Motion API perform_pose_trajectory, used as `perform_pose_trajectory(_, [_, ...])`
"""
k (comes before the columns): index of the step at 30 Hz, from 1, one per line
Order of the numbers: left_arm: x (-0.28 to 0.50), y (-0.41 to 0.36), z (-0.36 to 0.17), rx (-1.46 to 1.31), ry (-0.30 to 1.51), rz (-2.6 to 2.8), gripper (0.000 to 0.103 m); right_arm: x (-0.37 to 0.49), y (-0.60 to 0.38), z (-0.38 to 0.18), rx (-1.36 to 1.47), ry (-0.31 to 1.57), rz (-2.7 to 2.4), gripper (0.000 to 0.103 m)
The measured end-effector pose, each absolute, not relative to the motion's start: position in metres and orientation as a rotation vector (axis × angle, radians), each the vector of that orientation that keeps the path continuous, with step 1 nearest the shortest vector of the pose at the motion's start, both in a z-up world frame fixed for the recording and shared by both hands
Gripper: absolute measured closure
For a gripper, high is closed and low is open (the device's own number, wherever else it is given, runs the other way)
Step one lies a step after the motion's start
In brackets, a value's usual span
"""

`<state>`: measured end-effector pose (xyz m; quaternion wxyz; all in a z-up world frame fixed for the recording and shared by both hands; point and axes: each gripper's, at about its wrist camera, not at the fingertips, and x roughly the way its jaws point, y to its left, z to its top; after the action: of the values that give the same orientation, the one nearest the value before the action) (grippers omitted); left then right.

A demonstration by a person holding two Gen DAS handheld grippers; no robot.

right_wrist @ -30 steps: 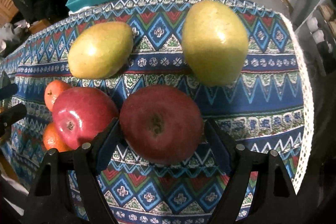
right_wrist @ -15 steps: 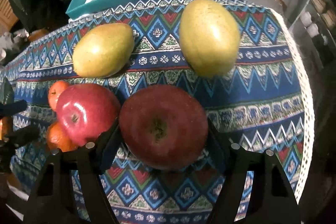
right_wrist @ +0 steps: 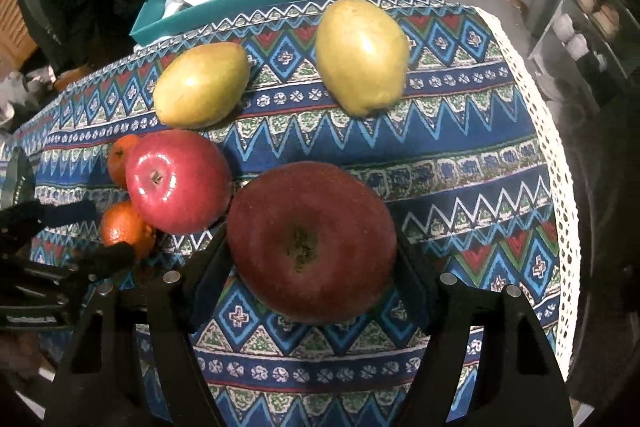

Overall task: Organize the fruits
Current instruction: 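Close the left gripper on an orange while the right gripper grasps a red apple, then lift the orange and red apple and carry them over the glass bowl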

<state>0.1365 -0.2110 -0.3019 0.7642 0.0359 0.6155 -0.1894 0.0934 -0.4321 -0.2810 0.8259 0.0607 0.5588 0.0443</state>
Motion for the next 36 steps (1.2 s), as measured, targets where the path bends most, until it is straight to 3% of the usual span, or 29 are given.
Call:
perform_pose_trajectory(8, [0.141,-0.212,-0.311,0.034,1.34,-0.409,0.02,0.095,-0.431,-0.285,0.131,1.188,0.098,0.028])
perform_pose_trajectory(17, [0.14,-0.233,-0.311,0.098,1.321,-0.442,0.054,0.099,-0.43,-0.288,0.144,1.196,0.096,0.028])
perform_pose_trajectory(36, [0.126,-0.198,-0.261,0.072,1.199,-0.42,0.055,0.094,-0.41,-0.256,0.09,1.108,0.12,0.028])
